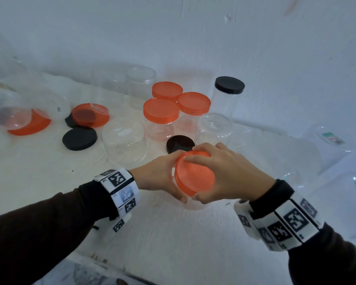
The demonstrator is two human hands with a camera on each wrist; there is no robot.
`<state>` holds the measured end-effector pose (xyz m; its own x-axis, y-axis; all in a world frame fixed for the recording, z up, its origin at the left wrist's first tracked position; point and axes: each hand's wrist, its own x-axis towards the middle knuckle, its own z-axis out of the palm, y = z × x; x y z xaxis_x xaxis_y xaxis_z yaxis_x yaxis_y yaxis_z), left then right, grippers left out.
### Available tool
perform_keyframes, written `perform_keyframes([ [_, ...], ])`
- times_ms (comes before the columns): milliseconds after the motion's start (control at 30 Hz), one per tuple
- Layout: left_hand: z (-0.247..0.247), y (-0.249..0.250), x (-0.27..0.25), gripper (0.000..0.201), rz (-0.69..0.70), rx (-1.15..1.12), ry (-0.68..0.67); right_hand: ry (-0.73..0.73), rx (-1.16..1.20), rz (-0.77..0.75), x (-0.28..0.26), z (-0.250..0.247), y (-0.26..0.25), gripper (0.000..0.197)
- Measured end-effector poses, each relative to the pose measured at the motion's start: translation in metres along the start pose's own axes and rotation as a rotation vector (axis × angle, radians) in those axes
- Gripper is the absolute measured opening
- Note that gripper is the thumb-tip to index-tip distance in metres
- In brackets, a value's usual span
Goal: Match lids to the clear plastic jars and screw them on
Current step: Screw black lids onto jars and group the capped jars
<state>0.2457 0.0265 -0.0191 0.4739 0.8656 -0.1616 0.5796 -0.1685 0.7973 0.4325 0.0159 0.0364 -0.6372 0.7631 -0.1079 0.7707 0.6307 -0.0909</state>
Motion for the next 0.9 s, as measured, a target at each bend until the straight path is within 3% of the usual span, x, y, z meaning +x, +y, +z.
perform_keyframes([
  [133, 0.000, 0.000, -0.001, 0.101, -0.007, -0.057, -0.045, -0.023, 0.059, -0.006, -0.003, 0.003, 0.002, 0.082],
  [233, -0.004, 0.000, -0.003, 0.118, 0.004, -0.107, -0.073, -0.009, 0.144, -0.007, -0.004, 0.009, 0.004, 0.079],
  [333, -0.016, 0.003, -0.008, 0.121, 0.037, -0.112, -0.040, 0.076, 0.157, -0.010, -0.008, 0.016, 0.005, 0.079],
  [433, -0.038, 0.004, -0.016, 0.109, 0.080, -0.015, 0.101, 0.181, 0.154, 0.002, -0.010, 0.020, 0.004, 0.075],
  [600, -0.085, -0.003, -0.031, 0.069, 0.237, 0.101, 0.471, 0.245, 0.103, -0.059, 0.002, 0.024, -0.001, 0.062],
  [667, -0.101, -0.013, -0.033, 0.063, 0.235, 0.186, 0.519, 0.264, 0.098, -0.090, 0.010, 0.026, -0.005, 0.057],
  [800, -0.116, -0.039, -0.031, 0.088, 0.087, 0.473, 0.320, 0.268, 0.066, -0.146, 0.029, 0.030, -0.017, 0.050],
  [900, -0.115, -0.059, -0.029, 0.087, -0.025, 0.573, 0.242, 0.228, 0.105, -0.159, 0.045, 0.030, -0.025, 0.053],
])
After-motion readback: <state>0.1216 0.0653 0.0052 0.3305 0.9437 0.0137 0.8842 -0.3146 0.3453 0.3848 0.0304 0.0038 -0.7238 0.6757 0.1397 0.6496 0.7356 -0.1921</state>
